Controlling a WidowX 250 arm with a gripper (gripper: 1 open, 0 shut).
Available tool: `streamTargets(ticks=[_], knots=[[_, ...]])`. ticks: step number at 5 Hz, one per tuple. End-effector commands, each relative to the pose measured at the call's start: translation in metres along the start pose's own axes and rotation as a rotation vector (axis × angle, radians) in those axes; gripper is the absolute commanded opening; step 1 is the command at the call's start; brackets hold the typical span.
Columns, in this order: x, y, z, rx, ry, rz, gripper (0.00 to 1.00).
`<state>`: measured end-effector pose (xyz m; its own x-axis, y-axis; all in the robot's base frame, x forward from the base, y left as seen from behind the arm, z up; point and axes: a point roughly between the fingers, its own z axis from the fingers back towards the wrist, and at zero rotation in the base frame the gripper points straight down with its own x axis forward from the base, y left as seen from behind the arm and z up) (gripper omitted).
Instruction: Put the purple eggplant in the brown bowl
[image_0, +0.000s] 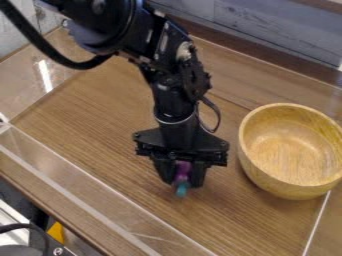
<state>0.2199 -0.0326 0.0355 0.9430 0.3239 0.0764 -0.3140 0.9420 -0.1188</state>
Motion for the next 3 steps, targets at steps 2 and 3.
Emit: streamTargets(ticks=[2, 3], knots=[[0.0061, -0.0052, 0.0095, -0.01, -0.004, -0.196, 0.0], [0.0086, -0.0052, 0.0136, -0.004, 0.002, -0.173, 0.0]])
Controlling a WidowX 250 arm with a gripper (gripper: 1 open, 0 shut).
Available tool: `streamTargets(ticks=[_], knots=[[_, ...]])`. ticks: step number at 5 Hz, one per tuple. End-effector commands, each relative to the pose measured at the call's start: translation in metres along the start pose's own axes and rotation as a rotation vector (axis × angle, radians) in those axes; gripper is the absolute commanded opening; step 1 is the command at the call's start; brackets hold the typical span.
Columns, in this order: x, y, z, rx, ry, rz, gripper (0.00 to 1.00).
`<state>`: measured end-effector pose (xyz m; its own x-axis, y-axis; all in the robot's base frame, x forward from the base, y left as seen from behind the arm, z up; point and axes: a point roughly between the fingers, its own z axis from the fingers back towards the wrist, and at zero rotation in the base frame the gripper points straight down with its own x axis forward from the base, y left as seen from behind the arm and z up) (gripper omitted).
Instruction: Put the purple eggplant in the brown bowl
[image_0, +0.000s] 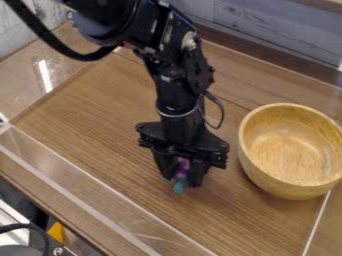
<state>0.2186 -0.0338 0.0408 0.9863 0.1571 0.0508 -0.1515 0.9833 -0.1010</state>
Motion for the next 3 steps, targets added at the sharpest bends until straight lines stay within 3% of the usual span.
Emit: streamTargets(ticks=[1, 3], knots=[[0.012, -0.002, 0.013, -0.005, -0.038, 0.02, 0.0], [0.022, -0.007, 0.001, -0.01, -0.014, -0.105, 0.0]])
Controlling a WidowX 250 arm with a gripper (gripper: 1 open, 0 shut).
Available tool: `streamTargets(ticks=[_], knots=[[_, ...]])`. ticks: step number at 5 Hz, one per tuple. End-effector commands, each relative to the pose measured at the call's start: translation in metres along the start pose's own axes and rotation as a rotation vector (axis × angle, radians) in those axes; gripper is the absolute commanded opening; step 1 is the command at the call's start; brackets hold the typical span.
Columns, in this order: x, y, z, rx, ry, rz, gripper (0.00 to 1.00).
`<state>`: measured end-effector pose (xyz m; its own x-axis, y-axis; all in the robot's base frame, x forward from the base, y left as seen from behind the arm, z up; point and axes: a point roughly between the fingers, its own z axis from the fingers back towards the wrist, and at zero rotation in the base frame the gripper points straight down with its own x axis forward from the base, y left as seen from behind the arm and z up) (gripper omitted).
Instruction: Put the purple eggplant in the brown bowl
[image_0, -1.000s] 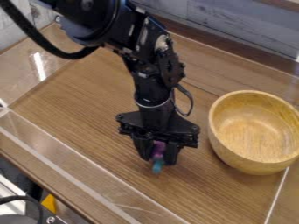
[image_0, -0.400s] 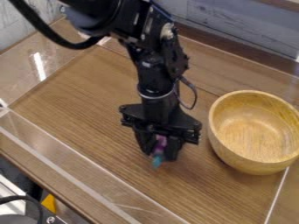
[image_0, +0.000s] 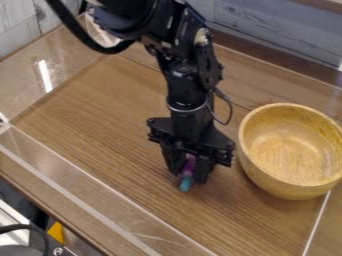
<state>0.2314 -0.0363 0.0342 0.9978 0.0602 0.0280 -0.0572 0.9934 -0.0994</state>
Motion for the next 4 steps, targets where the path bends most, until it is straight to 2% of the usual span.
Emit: streamTargets(ticks=[1, 2, 4], knots=[[0.007, -0.009, 0.004, -0.003, -0.04, -0.015, 0.0], [0.005, -0.015, -0.001, -0.001, -0.033, -0.02, 0.0], [-0.004, -0.021, 0.011, 0.001, -0.026, 0.01, 0.0]])
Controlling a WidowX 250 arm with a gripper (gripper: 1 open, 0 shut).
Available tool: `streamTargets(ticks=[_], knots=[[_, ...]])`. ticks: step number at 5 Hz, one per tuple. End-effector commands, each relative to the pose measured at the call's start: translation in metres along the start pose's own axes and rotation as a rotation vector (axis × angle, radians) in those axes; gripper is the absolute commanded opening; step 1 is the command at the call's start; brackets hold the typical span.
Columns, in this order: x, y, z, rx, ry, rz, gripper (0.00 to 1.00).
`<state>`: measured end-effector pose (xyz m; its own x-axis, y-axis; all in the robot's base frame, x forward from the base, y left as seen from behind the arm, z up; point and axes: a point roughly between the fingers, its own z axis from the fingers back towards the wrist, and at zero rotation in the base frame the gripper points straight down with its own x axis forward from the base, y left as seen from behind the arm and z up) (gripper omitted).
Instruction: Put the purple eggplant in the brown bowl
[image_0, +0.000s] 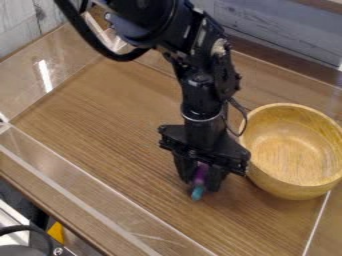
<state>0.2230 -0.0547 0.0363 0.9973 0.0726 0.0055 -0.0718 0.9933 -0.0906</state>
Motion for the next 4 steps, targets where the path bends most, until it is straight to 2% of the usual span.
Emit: streamTargets(ticks=[1, 3, 4], knots=[[0.01, -0.003, 0.023, -0.007, -0.042, -0.013, 0.0], [0.022, -0.008, 0.061, -0.013, -0.042, -0.024, 0.0], [0.02, -0.023, 0.075, -0.026, -0.04, 0.002, 0.0]])
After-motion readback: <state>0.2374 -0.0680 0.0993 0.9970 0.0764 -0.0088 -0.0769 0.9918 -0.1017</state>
